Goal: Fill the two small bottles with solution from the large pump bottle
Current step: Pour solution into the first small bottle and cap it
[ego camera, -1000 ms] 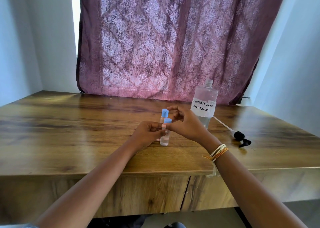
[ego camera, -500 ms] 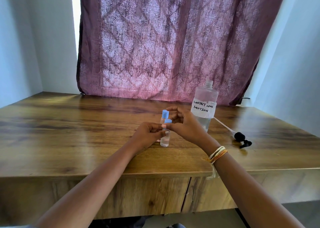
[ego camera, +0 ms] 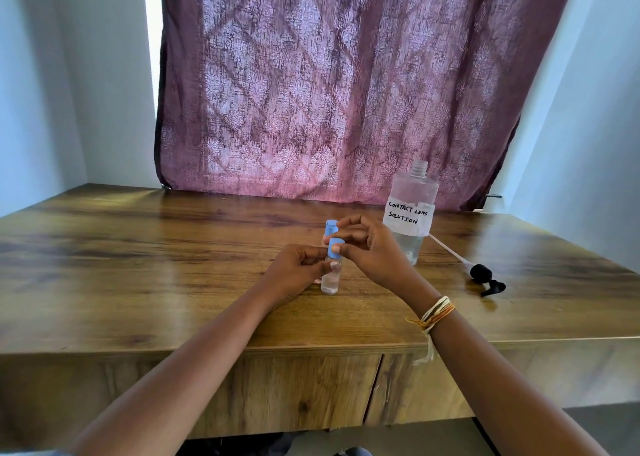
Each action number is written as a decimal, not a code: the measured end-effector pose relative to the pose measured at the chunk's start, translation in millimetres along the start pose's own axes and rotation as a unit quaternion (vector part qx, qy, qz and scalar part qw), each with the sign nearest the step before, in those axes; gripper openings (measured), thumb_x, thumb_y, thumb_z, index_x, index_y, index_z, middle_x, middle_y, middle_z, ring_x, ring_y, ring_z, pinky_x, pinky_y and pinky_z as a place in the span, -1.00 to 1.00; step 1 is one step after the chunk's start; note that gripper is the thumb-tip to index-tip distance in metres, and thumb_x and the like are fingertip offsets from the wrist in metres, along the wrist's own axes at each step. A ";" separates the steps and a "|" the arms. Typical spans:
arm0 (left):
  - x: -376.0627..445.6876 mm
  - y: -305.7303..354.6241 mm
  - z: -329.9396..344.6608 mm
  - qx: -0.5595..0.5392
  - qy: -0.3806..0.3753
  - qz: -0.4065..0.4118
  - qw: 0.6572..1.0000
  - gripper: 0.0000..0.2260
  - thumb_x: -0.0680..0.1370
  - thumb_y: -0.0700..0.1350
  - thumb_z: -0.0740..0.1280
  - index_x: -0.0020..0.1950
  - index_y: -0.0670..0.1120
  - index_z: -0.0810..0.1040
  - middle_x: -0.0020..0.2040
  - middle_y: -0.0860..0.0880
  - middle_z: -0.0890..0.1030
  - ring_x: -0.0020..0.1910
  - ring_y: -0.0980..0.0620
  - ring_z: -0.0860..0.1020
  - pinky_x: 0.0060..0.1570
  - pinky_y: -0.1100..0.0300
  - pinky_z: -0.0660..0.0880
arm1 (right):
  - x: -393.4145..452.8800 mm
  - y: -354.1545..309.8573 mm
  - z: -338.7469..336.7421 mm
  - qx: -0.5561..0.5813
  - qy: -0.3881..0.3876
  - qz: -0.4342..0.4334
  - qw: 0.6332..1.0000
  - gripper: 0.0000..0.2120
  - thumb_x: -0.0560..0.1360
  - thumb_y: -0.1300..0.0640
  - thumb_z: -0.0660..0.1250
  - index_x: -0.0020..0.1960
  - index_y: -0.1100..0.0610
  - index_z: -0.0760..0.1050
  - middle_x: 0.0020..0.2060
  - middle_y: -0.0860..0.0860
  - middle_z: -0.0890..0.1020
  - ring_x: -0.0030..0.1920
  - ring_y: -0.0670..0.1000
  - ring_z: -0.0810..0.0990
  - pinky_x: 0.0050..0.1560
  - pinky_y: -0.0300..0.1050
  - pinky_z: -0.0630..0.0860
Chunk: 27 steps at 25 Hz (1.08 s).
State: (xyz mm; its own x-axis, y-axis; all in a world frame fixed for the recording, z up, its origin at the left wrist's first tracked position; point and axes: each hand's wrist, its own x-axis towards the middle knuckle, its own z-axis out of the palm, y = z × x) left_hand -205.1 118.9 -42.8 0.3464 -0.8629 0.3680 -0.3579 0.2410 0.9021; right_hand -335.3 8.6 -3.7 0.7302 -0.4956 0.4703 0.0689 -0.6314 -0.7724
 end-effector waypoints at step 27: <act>-0.5 -5.0 0.3 0.090 0.036 -0.039 0.995 -0.60 0.38 -0.37 0.47 0.01 0.02 0.42 -0.01 -0.11 0.57 0.07 -0.06 0.63 0.13 0.04 0.58 | -18.3 34.8 9.2 -0.014 0.004 0.108 0.994 -0.58 0.29 0.33 0.56 0.10 0.21 0.55 -0.09 0.09 0.70 -0.13 -0.02 0.68 -0.09 -0.25 0.62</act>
State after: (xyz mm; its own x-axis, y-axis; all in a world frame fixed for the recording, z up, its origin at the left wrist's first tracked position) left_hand -203.7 118.0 -47.6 0.4382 -0.8400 0.3200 -0.4749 0.0859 0.8758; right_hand -340.0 1.2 -43.1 0.7199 -0.6262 0.2994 -0.1077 -0.5270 -0.8430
